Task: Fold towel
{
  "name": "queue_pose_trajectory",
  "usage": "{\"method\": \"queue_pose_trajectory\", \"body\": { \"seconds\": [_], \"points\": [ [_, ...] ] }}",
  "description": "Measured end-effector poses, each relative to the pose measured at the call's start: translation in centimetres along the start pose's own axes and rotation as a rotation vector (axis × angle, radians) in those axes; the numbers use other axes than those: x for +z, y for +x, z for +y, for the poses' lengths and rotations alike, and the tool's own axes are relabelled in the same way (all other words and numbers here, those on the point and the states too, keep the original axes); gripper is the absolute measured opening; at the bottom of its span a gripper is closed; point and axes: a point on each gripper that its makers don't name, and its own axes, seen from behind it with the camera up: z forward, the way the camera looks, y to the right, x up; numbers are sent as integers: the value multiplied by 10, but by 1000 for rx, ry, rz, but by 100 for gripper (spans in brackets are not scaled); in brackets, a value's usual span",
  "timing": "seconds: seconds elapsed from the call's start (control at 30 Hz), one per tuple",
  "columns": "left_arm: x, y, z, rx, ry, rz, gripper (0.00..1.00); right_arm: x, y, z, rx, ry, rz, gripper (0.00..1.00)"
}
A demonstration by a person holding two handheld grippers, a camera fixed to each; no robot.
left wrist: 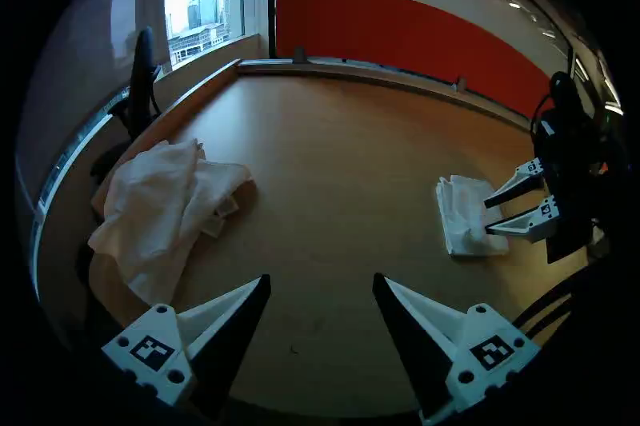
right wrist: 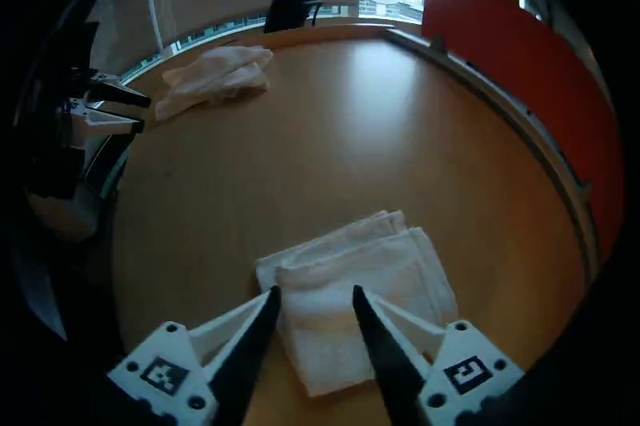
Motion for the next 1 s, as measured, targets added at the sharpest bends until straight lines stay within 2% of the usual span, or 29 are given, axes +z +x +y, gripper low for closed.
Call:
{"method": "queue_pose_trajectory", "body": {
  "seconds": [0.4, 1.0],
  "points": [
    [4, 3, 5, 7, -11, 2, 95, -8, -12, 3, 42, -40, 4, 73],
    [9, 9, 12, 37, -24, 4, 95, -28, -66, 6, 133, -94, -38, 72]
  ]
}}
